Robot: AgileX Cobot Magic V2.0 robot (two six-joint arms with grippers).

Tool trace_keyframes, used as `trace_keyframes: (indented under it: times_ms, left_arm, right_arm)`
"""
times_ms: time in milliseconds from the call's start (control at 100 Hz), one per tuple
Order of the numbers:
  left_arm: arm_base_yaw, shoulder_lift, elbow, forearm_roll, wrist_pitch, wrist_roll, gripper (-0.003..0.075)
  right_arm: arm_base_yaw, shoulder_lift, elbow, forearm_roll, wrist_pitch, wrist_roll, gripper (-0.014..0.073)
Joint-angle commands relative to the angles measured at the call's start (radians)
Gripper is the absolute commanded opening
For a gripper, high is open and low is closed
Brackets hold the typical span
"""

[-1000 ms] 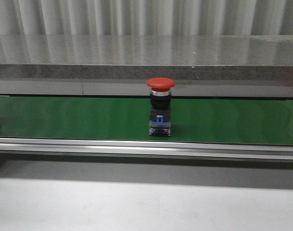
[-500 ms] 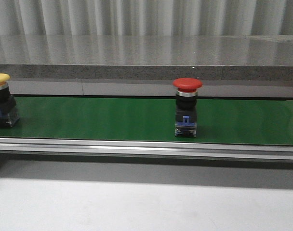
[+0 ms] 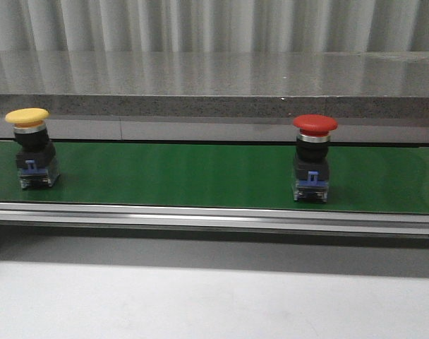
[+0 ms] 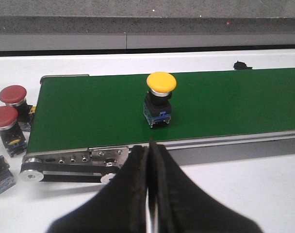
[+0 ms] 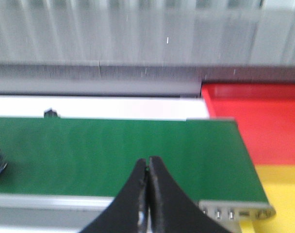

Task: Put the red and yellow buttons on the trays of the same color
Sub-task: 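Reach the right gripper to the red button at the belt's end and grasp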

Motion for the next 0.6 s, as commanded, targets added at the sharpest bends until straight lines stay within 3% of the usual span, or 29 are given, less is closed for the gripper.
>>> trace_keyframes:
  times_ms: [0, 120, 190, 260, 380, 450, 590]
  left_arm:
    - [-0.009, 0.006, -0.025, -0.013, -0.062, 0.001, -0.002]
    - [-0.009, 0.006, -0.025, -0.013, -0.062, 0.001, -0.002]
    - [-0.009, 0.006, -0.025, -0.013, -0.062, 0.001, -0.002]
    - [-0.009, 0.006, -0.025, -0.013, -0.062, 0.001, -0.002]
    - [-0.009, 0.006, -0.025, -0.013, -0.062, 0.001, -0.002]
    - [-0.009, 0.006, -0.025, -0.013, -0.062, 0.001, -0.002]
    - [-0.009, 0.006, -0.025, -0.013, -0.062, 0.001, -0.002]
  right_arm:
    - [0.006, 0.11, -0.132, 0.006, 0.103, -0.009, -0.0065]
    - [0.012, 0.266, -0.268, 0.008, 0.272, -0.011, -0.0039]
    - [0.039, 0.347, -0.329, 0.033, 0.297, -0.011, 0.0038]
    - [0.072, 0.422, -0.383, 0.062, 0.298, -0.011, 0.018]
    - [0.117, 0.553, -0.475, 0.087, 0.322, -0.011, 0.0525]
    - [0.135, 0.63, -0.527, 0.097, 0.36, -0.011, 0.0655]
    - [0.182, 0.763, -0.622, 0.125, 0.458, -0.017, 0.0633]
